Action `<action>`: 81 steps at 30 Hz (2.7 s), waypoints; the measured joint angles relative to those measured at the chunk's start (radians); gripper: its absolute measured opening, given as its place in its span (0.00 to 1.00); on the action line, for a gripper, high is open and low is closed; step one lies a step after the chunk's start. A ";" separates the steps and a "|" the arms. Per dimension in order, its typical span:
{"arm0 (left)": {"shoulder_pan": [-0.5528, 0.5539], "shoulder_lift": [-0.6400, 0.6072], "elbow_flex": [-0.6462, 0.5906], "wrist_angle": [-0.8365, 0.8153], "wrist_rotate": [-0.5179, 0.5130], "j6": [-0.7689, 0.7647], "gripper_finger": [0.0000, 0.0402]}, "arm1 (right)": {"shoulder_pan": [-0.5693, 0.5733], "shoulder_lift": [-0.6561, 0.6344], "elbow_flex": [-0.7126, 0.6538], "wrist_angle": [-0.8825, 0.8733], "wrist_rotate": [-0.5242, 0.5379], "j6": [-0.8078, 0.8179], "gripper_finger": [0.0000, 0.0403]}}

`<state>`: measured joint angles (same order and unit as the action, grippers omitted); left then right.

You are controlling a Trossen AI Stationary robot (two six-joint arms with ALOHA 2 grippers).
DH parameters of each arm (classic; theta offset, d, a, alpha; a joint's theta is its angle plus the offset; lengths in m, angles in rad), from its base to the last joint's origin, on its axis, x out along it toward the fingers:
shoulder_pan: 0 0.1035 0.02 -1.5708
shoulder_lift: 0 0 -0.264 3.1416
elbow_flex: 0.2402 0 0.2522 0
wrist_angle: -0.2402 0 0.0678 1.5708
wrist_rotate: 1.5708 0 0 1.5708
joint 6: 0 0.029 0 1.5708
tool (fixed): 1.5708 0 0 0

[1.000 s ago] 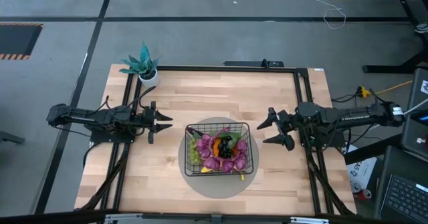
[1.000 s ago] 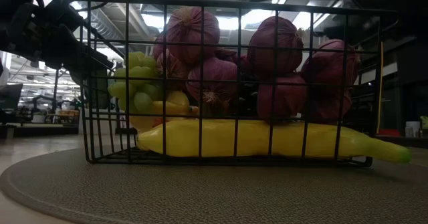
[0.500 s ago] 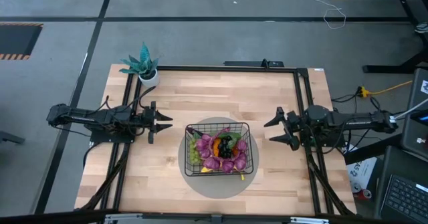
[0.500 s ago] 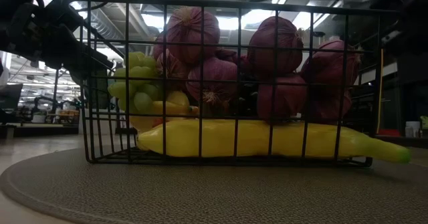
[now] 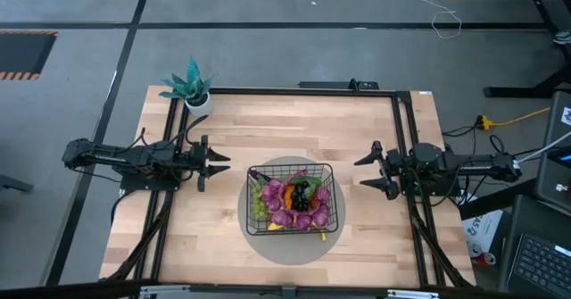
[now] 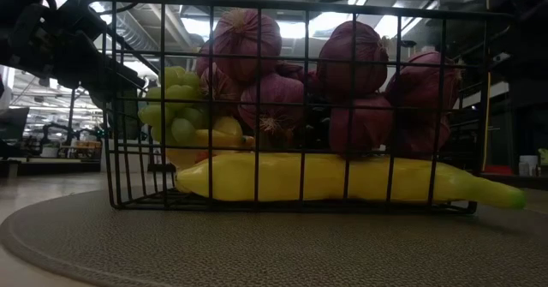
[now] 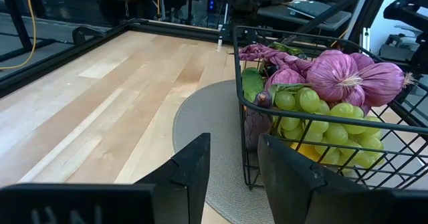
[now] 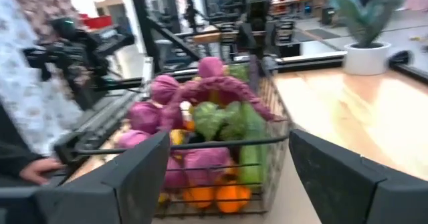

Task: Build produce basket
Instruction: Return to Home Position

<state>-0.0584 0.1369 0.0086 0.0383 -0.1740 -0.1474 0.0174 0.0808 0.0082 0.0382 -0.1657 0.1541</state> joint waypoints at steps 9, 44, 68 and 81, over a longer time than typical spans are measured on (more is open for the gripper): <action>0.000 0.000 0.000 0.000 0.000 0.000 0.30 | 0.000 0.023 0.000 -0.020 0.096 -0.058 0.77; 0.000 0.000 0.000 0.000 0.000 0.000 0.30 | -0.001 0.138 0.001 0.108 0.138 -0.122 0.77; 0.000 0.000 0.000 0.000 0.000 0.000 0.30 | -0.001 0.140 0.001 0.092 0.138 -0.134 0.77; 0.000 0.000 0.000 0.000 0.000 0.000 0.30 | -0.011 0.067 0.001 0.086 0.122 -0.134 0.77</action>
<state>-0.0584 0.1369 0.0086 0.0383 -0.1738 -0.1473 0.0064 0.1474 0.0090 0.1242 -0.0433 0.0203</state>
